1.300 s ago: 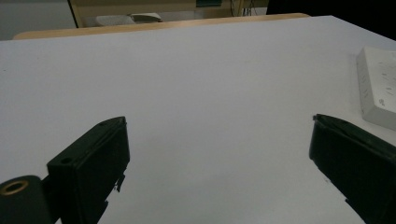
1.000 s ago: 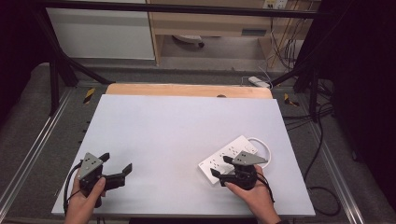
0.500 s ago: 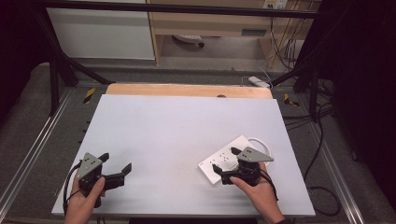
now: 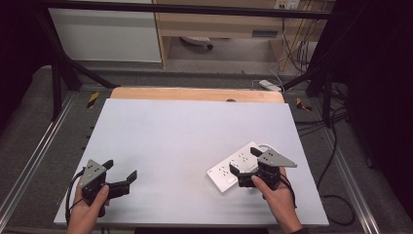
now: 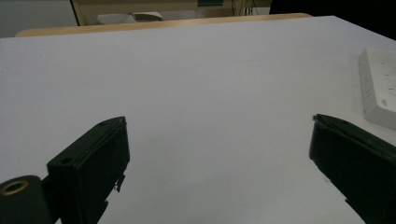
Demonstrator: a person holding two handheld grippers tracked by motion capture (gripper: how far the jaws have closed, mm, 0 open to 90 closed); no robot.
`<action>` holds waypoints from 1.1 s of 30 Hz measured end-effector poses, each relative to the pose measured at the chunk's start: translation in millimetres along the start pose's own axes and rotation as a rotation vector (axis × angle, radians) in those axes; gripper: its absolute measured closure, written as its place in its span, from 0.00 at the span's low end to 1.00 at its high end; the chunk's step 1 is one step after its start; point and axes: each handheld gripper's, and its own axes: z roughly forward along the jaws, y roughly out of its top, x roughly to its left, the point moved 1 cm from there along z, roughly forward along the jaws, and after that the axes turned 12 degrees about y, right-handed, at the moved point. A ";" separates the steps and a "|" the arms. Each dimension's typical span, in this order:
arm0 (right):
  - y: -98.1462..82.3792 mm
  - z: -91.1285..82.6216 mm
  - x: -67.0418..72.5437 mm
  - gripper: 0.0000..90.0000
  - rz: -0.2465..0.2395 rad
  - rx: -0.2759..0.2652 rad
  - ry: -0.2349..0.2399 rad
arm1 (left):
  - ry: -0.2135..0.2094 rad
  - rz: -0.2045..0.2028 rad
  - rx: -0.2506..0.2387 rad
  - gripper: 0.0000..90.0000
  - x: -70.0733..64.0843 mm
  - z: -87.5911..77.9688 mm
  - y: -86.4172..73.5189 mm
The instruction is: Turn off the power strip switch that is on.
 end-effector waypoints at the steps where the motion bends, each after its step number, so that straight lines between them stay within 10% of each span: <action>1: 0.1 -1.5 -0.6 0.03 -0.002 -0.006 -0.001 | -0.001 -0.001 -0.002 0.05 -0.3 -0.1 0.1; 33: 6.1 -62.6 -18.2 0.03 -0.027 -0.117 -0.053 | -0.010 -0.002 -0.010 0.05 -1.7 -1.8 1.0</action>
